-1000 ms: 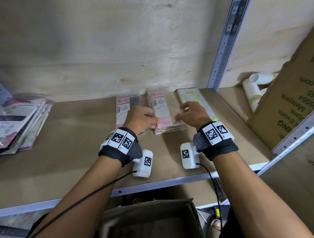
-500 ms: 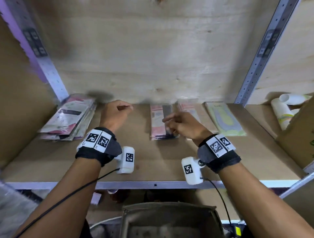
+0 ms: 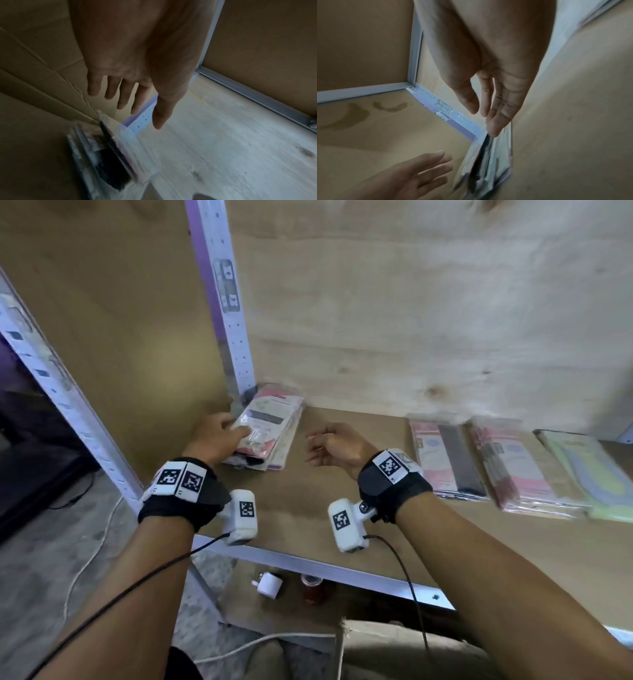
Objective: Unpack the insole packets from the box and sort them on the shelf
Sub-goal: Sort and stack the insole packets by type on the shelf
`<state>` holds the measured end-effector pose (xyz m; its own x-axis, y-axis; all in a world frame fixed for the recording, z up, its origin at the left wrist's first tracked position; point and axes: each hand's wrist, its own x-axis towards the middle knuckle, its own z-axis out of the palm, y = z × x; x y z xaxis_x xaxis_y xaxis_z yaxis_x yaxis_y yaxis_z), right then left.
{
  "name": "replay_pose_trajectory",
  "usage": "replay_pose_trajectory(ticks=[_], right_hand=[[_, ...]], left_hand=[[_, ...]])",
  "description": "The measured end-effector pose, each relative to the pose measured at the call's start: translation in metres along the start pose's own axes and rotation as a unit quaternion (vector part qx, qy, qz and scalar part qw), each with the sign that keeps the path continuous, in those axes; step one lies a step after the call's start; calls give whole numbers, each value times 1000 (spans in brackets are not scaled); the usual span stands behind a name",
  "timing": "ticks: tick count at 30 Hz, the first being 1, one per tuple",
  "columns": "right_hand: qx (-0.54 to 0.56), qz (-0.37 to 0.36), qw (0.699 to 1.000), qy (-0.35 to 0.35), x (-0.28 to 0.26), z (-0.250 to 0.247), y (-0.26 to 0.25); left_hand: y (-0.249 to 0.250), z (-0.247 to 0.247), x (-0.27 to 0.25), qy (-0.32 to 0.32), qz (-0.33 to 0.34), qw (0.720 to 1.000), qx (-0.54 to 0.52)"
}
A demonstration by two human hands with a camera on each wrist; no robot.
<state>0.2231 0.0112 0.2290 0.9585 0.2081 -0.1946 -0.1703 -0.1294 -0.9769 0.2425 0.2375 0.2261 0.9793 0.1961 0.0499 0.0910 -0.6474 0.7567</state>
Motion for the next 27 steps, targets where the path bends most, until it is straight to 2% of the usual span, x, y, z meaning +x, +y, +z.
replay_pose_trajectory(ticks=[3, 8, 13, 16, 18, 21, 24, 27], right_hand=[[13, 8, 1000, 11, 21, 27, -4], [10, 10, 1000, 17, 33, 45, 0], [19, 56, 998, 10, 25, 17, 6], [36, 62, 997, 14, 13, -8, 10], [26, 52, 998, 9, 2, -24, 12], [6, -3, 1000, 1, -19, -46, 12], [-55, -105, 993, 16, -40, -63, 8], [-155, -206, 965, 46, -62, -79, 7]], left_hand=[[1, 3, -2, -60, -5, 997, 43], [6, 6, -2, -47, -6, 996, 72], [8, 8, -5, -64, -20, 997, 37], [13, 11, -10, -47, 5, 999, 16], [15, 14, -13, -58, -10, 997, -55], [25, 27, -20, -136, -66, 966, -208], [43, 40, -30, -206, -92, 935, -274], [67, 52, -37, -222, -96, 881, -405]])
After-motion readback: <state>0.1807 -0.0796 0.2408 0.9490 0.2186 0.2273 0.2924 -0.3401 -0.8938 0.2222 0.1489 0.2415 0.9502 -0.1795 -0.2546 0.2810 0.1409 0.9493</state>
